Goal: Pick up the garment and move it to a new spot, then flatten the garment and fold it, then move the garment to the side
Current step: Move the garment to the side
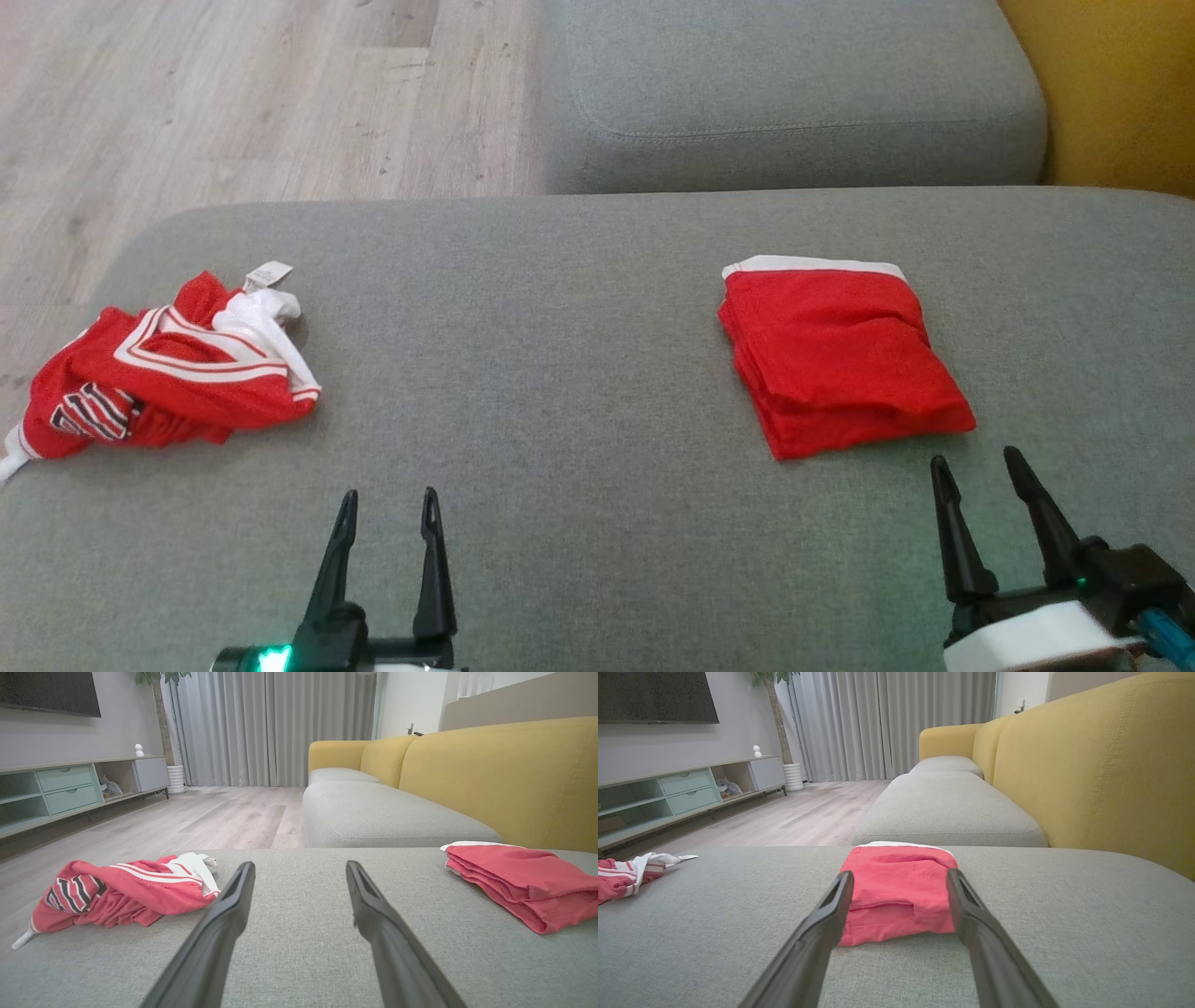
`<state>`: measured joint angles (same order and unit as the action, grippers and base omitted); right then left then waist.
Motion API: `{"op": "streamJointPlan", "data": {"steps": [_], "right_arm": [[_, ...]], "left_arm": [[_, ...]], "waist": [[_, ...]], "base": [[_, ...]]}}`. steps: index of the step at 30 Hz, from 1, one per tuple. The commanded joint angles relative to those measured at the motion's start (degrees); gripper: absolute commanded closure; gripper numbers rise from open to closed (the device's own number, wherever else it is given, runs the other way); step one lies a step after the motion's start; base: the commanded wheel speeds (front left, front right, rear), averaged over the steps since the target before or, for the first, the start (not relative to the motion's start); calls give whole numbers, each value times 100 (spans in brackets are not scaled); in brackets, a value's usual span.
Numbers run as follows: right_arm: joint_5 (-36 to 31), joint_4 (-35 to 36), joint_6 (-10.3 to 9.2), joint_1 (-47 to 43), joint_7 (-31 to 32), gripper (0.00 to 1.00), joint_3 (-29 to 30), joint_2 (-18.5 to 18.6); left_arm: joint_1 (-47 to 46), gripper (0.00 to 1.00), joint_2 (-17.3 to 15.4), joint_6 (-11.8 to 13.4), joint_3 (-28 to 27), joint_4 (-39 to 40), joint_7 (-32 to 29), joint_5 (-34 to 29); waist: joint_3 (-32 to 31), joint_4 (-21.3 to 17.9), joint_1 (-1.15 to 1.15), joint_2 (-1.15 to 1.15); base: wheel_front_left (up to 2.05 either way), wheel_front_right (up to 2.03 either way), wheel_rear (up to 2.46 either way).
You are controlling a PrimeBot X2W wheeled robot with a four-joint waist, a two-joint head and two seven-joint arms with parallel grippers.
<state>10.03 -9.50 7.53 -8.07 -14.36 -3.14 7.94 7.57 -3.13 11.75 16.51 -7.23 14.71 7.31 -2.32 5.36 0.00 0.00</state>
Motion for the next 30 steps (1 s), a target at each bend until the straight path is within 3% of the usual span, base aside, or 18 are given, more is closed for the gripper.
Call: {"op": "streamJointPlan", "data": {"steps": [1,19,27,30], "right_arm": [[17,151,-4,147,-63,0,-124,45],[177,75,-4,294,-63,0,-309,75],[716,-58,-4,851,-63,0,-405,244],[1179,-435,-4,1426,-63,0,-633,504]], "left_arm": [[-173,0,24,50,-212,180,29,54],[-241,0,25,101,-202,256,29,60],[-450,0,25,182,-30,507,29,37],[-628,0,25,170,75,544,29,43]], "waist": [[3,-15,0,0],[203,-157,0,0],[686,-229,0,0],[991,-258,0,0]], "base": [[0,0,0],[0,0,0],[0,0,0],[0,0,0]]}}
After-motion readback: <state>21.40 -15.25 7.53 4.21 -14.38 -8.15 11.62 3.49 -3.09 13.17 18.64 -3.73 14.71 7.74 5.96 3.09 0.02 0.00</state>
